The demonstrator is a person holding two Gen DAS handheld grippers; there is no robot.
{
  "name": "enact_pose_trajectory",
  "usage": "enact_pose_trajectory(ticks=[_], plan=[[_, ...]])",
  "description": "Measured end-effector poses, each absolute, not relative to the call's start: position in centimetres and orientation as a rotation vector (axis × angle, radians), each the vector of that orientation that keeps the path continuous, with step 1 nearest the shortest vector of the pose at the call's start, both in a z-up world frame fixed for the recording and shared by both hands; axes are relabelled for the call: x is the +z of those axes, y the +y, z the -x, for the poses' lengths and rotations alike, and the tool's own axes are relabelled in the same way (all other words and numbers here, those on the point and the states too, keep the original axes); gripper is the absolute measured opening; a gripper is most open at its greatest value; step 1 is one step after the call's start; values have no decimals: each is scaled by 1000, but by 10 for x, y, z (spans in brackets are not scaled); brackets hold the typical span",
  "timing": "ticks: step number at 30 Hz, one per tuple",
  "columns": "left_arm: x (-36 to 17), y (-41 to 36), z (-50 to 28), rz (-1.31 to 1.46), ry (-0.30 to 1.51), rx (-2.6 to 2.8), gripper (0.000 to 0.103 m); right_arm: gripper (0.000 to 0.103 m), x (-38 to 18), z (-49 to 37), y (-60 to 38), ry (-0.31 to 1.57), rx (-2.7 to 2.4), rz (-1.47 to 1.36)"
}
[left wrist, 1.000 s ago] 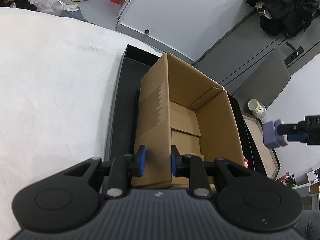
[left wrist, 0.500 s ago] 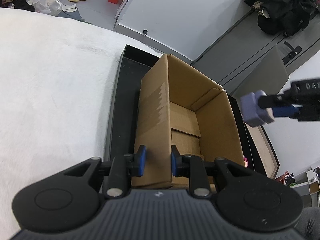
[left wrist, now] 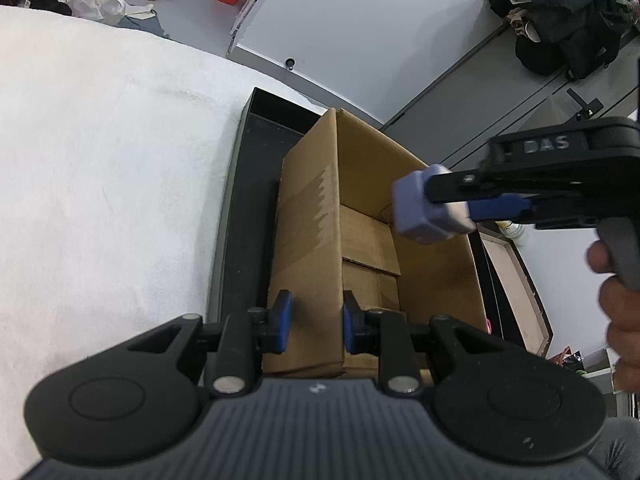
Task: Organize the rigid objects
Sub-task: 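Lift the white charger with the right gripper over the cardboard box, then open the right gripper to drop the charger into the box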
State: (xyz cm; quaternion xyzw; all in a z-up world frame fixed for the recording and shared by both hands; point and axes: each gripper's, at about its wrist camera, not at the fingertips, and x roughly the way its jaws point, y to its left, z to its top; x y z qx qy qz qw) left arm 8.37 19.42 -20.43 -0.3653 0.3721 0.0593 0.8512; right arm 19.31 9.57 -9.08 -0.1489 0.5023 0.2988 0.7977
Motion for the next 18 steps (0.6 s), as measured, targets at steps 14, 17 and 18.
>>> enact_pose_trajectory(ticks=[14, 17, 18], plan=[[-207, 197, -83, 784, 778, 115, 25, 41, -128, -198, 112, 1070, 672, 322], [-207, 197, -82, 785, 777, 113, 25, 42, -131, -198, 113, 1071, 673, 322], [-207, 197, -82, 784, 777, 113, 25, 42, -131, -199, 114, 1069, 671, 322]])
